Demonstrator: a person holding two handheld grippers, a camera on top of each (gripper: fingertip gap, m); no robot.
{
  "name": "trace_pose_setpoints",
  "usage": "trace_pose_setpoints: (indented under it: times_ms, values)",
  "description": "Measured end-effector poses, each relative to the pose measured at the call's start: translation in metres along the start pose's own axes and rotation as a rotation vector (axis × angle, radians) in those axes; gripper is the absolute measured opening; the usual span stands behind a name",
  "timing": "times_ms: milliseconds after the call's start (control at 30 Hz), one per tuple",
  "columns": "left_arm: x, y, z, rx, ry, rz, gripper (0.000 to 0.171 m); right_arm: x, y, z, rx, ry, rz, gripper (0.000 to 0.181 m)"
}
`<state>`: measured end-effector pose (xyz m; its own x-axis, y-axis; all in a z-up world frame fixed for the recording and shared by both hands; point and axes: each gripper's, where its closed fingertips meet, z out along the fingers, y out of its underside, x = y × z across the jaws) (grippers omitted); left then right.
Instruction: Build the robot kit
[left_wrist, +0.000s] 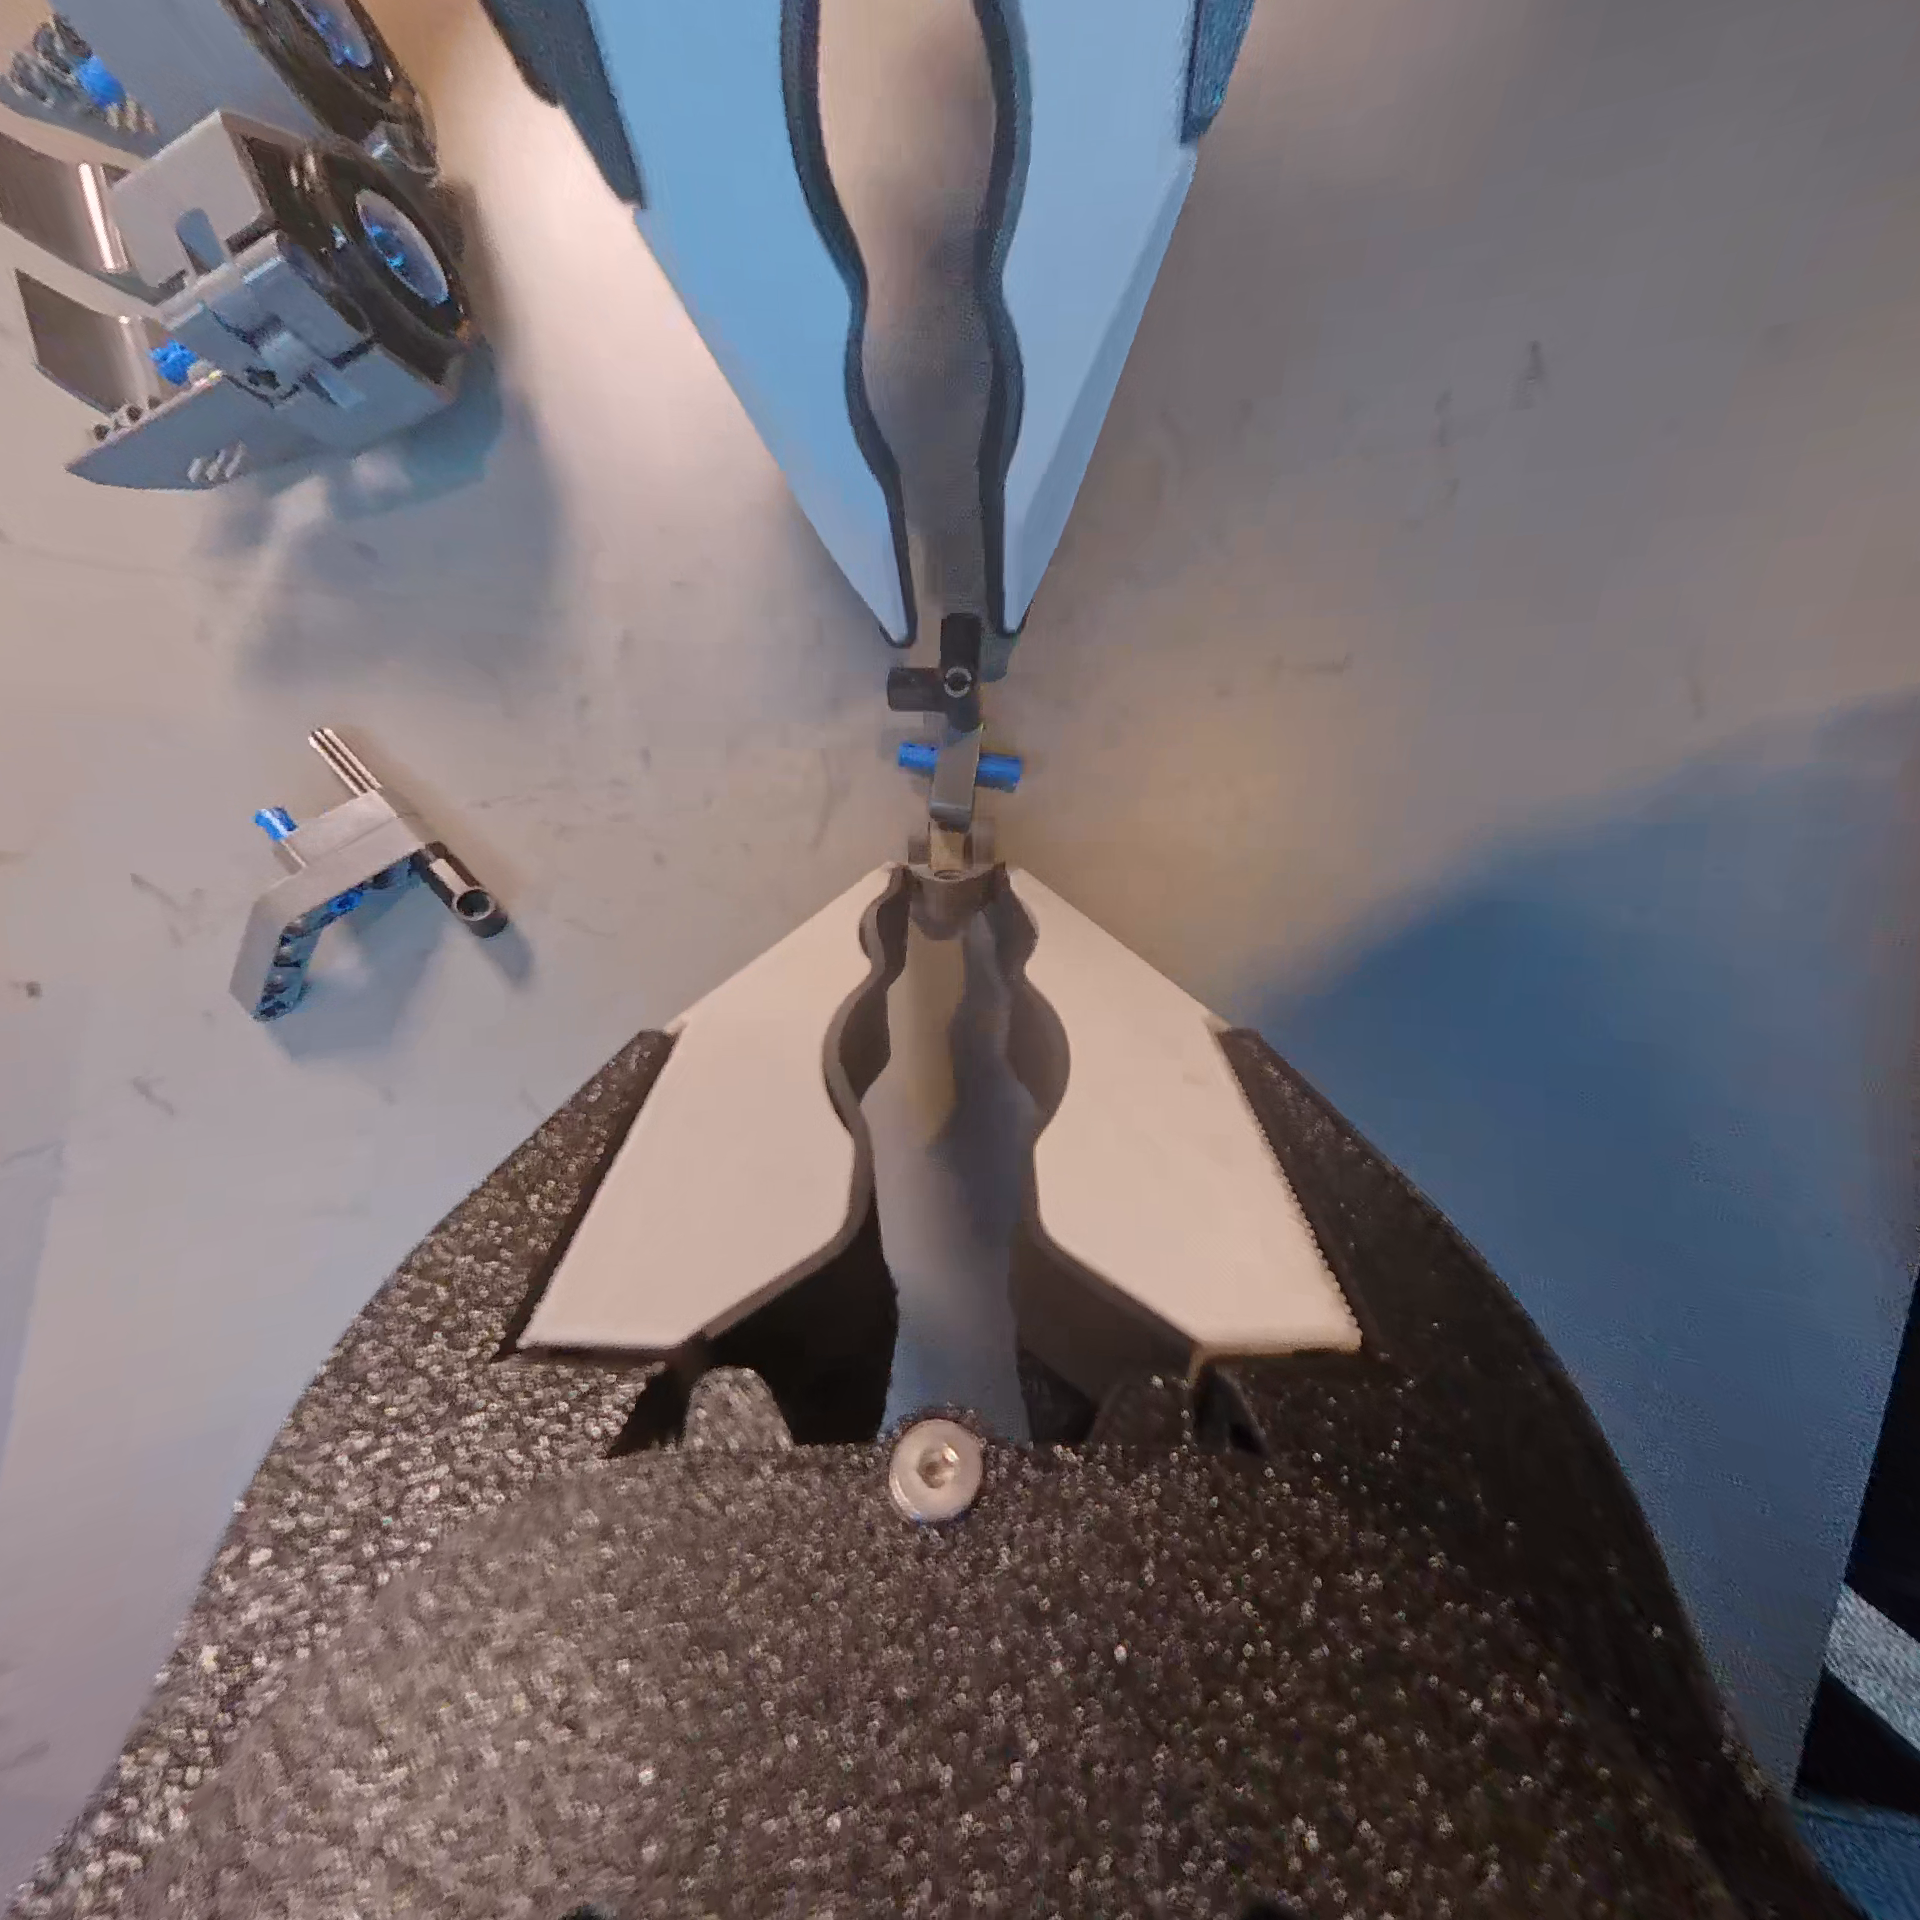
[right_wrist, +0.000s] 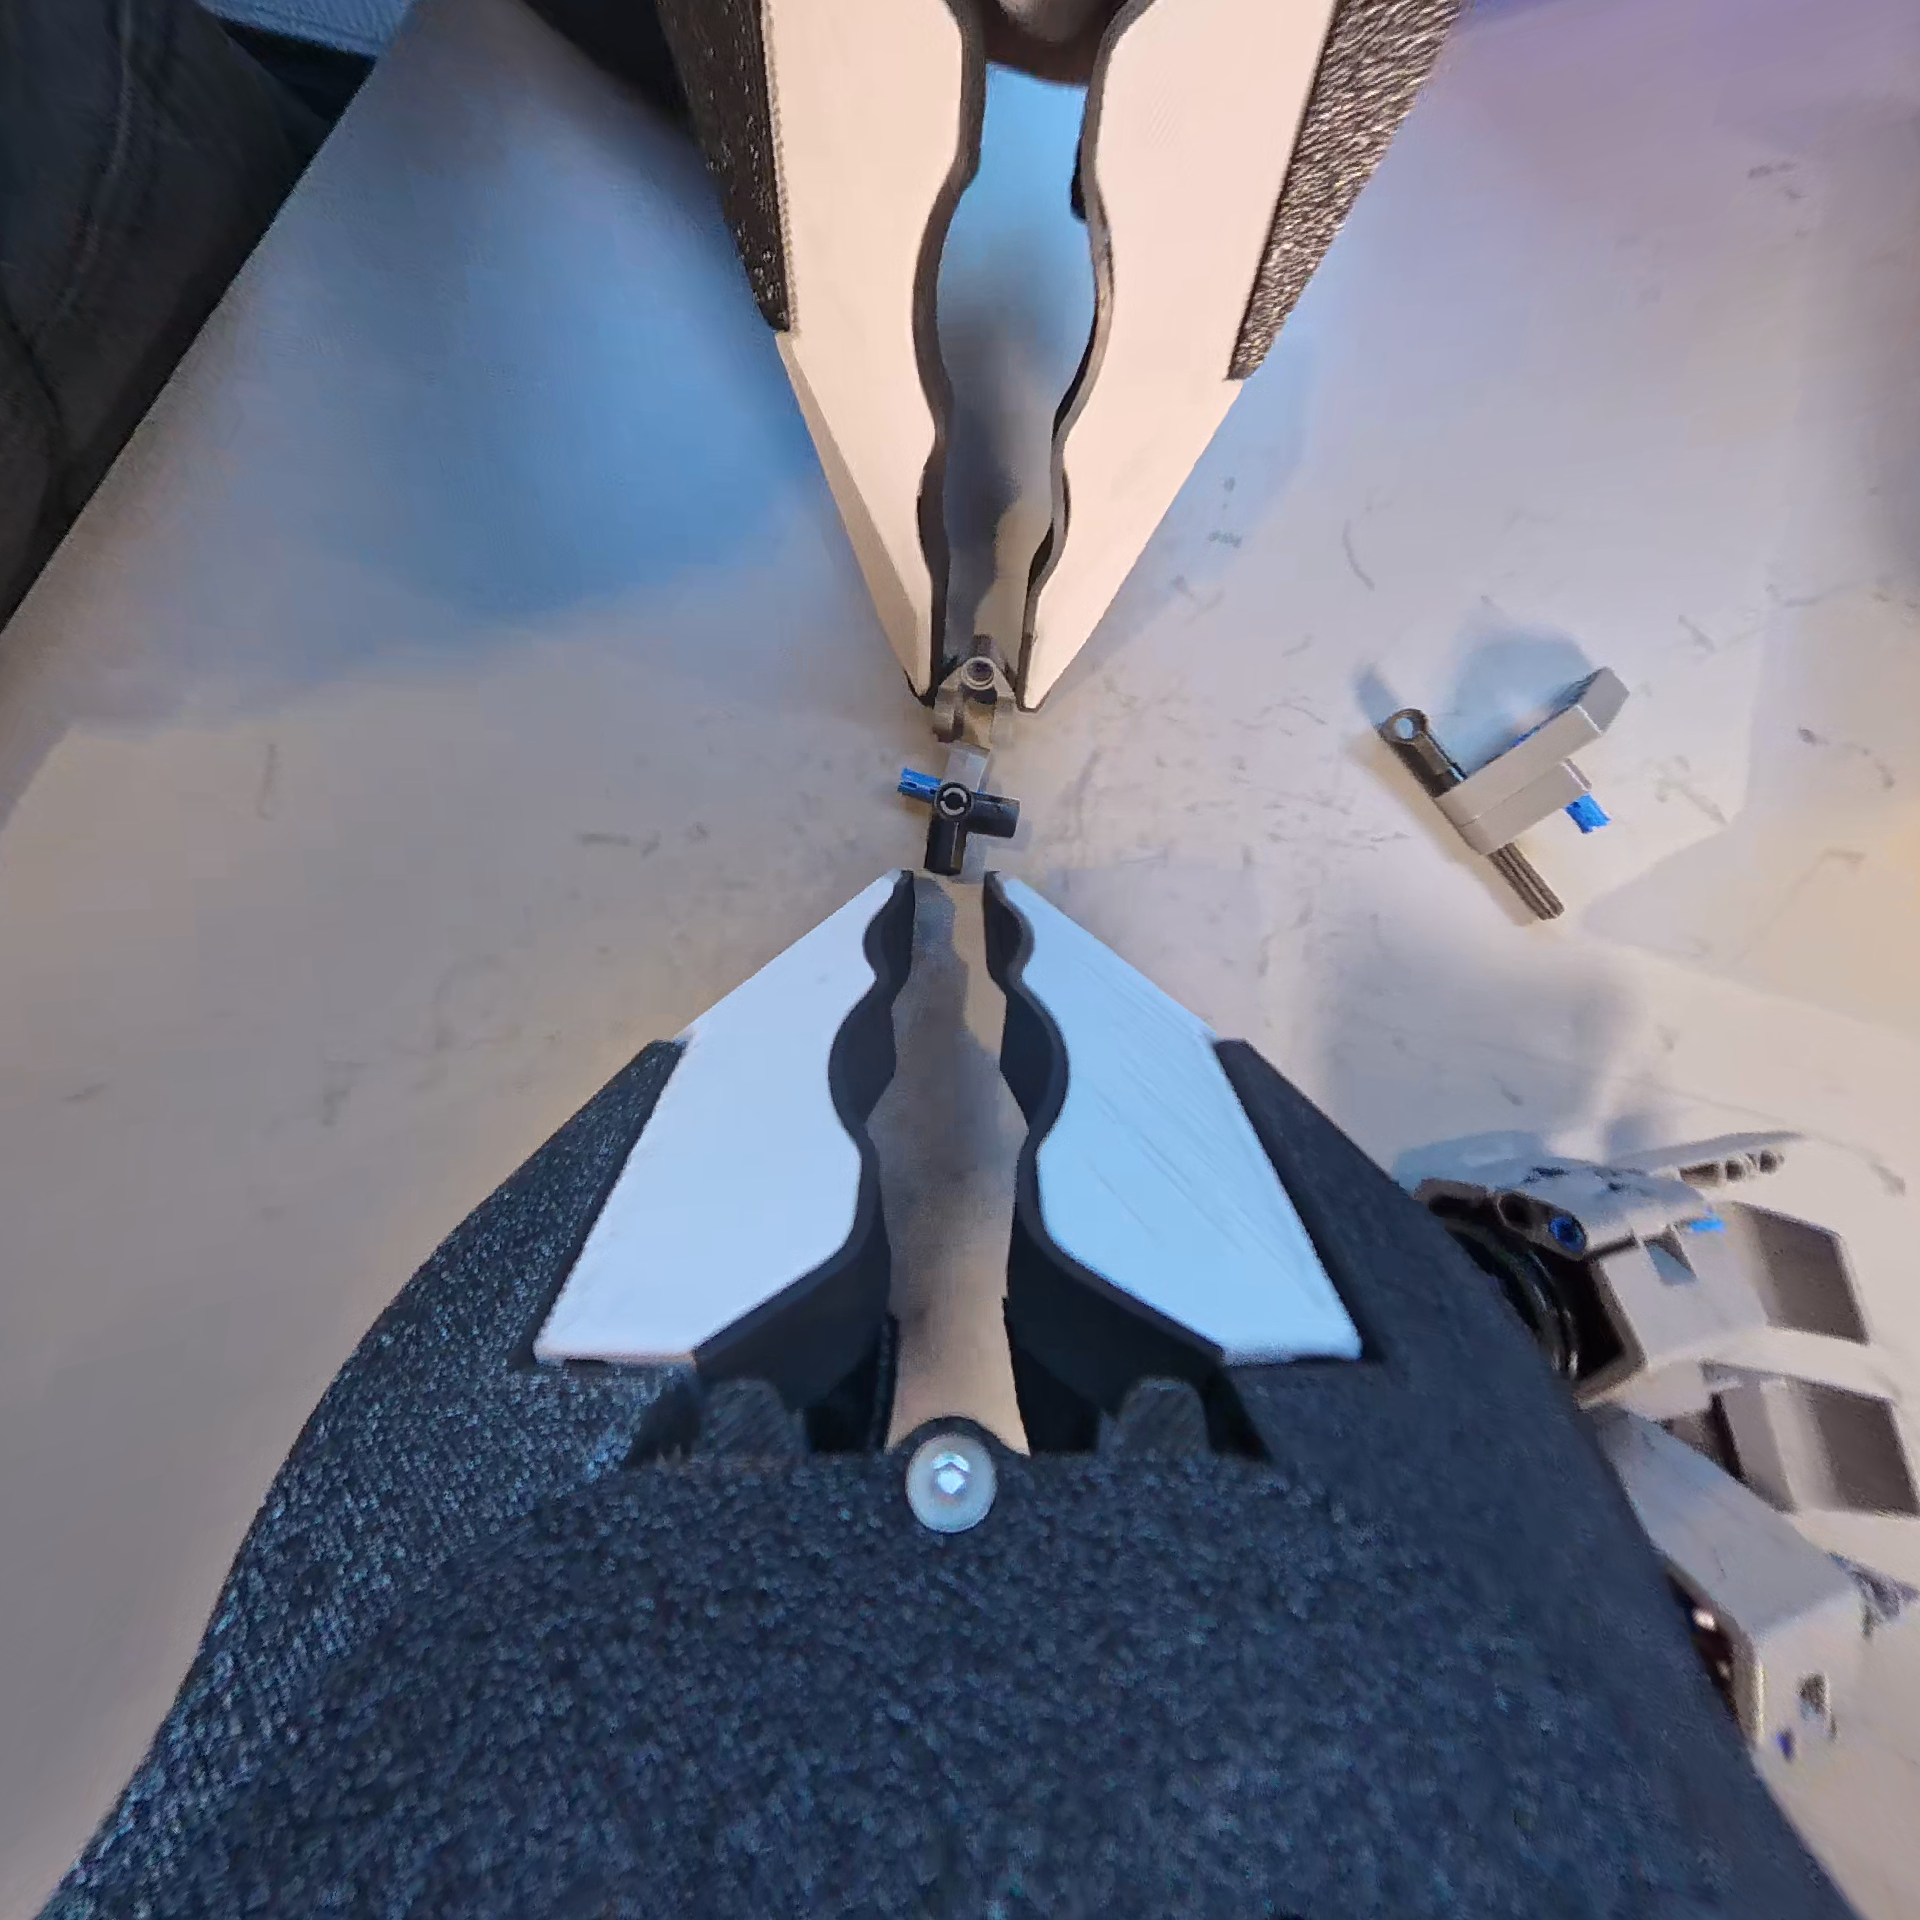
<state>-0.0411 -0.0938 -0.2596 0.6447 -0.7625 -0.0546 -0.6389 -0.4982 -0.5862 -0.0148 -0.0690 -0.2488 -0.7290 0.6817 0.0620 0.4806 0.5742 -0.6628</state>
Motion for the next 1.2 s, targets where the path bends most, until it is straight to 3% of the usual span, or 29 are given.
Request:
trace_pose_setpoints:
  times_ms: [100,300,467,733,1000,1200]
  values:
    - [-0.001,-0.006,-0.007,0.11,0.007,-0.046,0.015,0.001,-0.006,-0.008,0.044,0.047,0.029,0.016]
    - [0.006,-0.046,-0.044,0.483,0.05,-0.07,0.015,-0.005,-0.052,-0.021,0.253,0.086,0.054,0.018]
    - [0.011,-0.056,-0.057,0.583,0.068,-0.038,0.015,-0.003,-0.067,-0.028,0.284,0.085,0.045,0.018]
    - [0.009,-0.052,-0.052,0.562,0.067,-0.02,0.015,-0.002,-0.065,-0.026,0.241,0.052,0.078,0.015]
    - [-0.001,-0.028,-0.025,0.351,0.073,0.005,0.015,0.008,-0.044,-0.001,0.058,0.058,0.089,0.014]
    - [-0.004,-0.019,-0.011,0.259,0.097,0.026,0.016,0.011,-0.032,0.009,-0.052,0.074,0.07,0.014]
